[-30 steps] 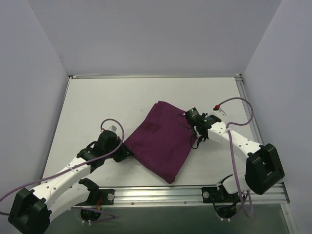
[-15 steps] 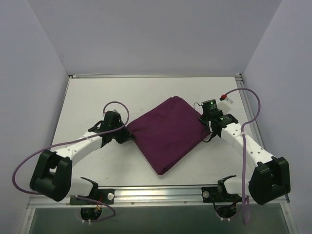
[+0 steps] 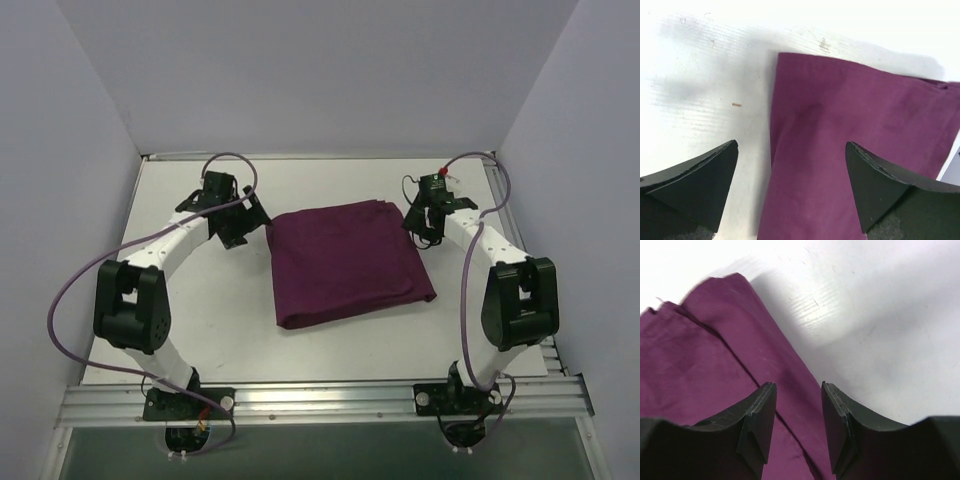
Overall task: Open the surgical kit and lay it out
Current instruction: Move the surgical kit at the center of the board.
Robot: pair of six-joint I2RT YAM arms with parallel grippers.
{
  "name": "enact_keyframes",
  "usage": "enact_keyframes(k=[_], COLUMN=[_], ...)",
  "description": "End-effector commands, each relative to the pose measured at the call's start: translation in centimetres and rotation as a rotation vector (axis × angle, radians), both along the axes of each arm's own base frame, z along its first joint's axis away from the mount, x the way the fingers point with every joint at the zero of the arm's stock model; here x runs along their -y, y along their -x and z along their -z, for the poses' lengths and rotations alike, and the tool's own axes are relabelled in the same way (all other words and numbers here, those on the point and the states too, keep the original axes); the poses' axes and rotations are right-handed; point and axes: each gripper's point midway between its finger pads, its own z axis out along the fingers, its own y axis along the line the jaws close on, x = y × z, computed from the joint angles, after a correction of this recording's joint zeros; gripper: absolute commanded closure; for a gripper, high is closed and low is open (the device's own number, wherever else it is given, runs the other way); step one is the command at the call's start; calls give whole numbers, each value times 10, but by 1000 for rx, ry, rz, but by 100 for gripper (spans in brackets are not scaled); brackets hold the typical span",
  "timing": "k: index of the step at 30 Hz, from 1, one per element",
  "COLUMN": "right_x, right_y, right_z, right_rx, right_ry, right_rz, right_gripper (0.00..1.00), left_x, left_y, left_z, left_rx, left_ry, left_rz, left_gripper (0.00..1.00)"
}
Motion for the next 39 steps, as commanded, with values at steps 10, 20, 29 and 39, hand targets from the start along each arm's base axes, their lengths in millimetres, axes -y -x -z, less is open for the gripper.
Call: enact_keyframes(k=[10, 20, 29, 39], right_x=[39, 30, 11, -46], right_y=[-8, 35, 62, 34], right_z=[-17, 39, 64, 66], right_rx=[-157, -307, -373, -341], right_ry=[20, -26, -75, -202], right_rz=[16, -71, -155, -279], right_gripper=[62, 100, 100, 100], left_x=[-26, 9, 52, 48], left_y=[80, 102, 102, 55], left_z=[-16, 41, 61, 54], left_rx=[-189, -396, -483, -467], left_ry=[-72, -49, -57, -42], left_rz=[78, 150, 218, 176], left_gripper=[52, 91, 95, 95])
